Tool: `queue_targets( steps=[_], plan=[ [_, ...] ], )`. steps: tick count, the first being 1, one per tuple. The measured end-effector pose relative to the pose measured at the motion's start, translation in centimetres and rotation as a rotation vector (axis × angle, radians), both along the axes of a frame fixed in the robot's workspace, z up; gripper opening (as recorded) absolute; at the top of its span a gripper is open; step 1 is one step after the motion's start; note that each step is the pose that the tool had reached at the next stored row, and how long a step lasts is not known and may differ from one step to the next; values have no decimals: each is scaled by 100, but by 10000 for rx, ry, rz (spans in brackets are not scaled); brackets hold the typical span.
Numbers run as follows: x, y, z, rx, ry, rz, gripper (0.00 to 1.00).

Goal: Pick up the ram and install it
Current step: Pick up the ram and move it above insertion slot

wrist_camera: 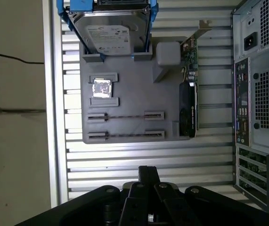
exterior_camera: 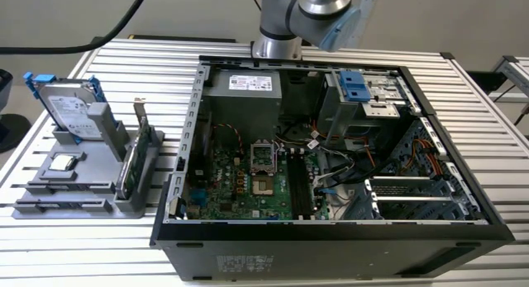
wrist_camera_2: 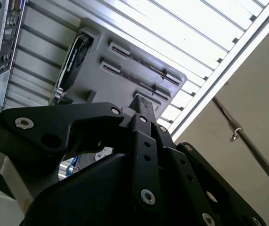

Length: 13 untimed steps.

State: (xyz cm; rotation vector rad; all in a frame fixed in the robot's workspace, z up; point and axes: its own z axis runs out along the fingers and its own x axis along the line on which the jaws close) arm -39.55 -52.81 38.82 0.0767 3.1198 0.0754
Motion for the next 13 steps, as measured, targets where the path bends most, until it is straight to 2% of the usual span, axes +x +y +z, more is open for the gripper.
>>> queue_targets(
  steps=[13],
  plan=[
    [0,0,0,-14,0,14,0]
  ],
)
